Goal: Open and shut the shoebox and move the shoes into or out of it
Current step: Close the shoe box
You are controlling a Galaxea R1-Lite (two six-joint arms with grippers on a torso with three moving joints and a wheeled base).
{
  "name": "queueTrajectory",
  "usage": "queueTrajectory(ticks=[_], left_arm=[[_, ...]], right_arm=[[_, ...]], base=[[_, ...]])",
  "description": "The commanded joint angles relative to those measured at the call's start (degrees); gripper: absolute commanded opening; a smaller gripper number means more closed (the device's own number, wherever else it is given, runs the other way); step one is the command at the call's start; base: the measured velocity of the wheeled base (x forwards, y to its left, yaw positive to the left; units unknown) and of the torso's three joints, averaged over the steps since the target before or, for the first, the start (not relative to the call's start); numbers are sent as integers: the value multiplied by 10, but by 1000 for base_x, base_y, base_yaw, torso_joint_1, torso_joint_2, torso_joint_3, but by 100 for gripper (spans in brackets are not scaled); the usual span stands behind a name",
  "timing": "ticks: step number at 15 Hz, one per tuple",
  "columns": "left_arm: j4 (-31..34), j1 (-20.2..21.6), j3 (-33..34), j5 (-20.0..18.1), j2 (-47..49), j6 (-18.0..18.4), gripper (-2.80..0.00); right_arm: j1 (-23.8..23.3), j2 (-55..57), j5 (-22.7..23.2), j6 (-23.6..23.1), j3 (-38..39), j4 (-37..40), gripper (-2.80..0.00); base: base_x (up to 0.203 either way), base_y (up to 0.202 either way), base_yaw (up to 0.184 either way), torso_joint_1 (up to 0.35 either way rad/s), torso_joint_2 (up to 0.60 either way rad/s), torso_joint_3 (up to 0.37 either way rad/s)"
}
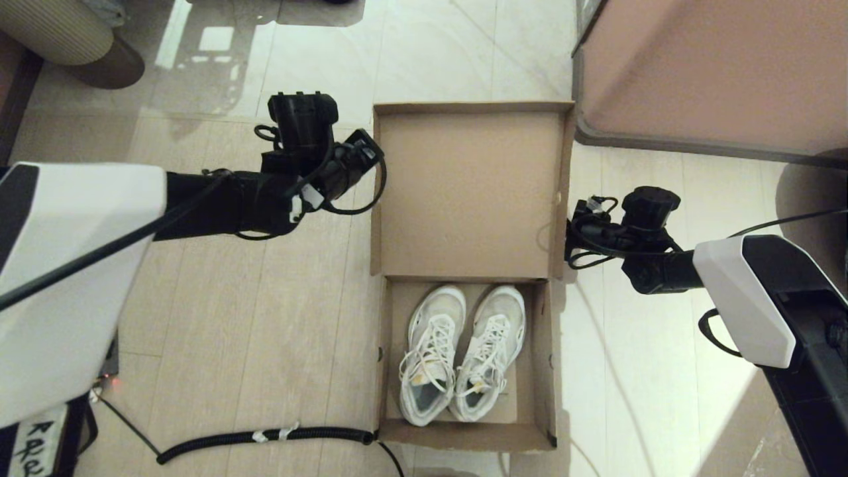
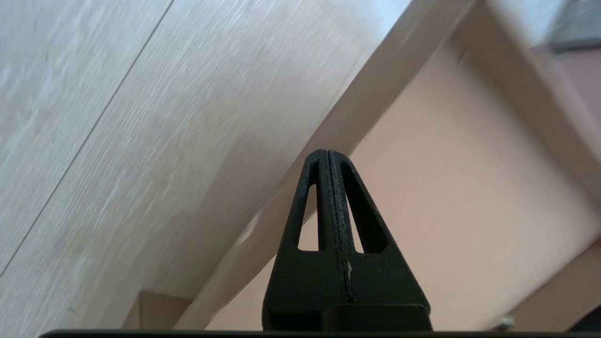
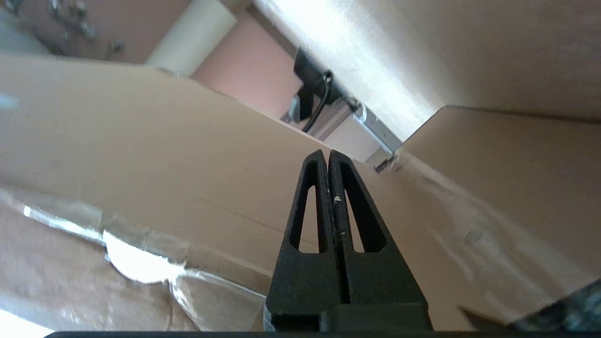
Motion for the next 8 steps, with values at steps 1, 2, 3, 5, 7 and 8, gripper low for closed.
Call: queueTrajectory(ticks=[1,2,3,5,7,8], left_arm=[[-1,2,12,2,-41,-2,-280],[-1,5,20,2,-52,-2,-280],[-1,13,26,2,-60,-2,-280],[-1,30,23,2,-73,-2,-280],[0,45,18,2,-84,-2,-280],[1,51,18,2,-92,-2,-280]], right_arm=[[0,-4,7,14,0,-16,-280],[0,-6,8,24,0,-24,-280],[0,-10,11,33,0,-30,-280],[-2,-17,16,38,0,-32,-280],[-4,-24,23,40,0,-31,-280],[-5,-30,23,41,0,-31,-280]], base=[[0,0,0,0,0,0],[0,0,0,0,0,0],[0,0,0,0,0,0],[0,0,0,0,0,0],[0,0,0,0,0,0],[0,0,0,0,0,0]])
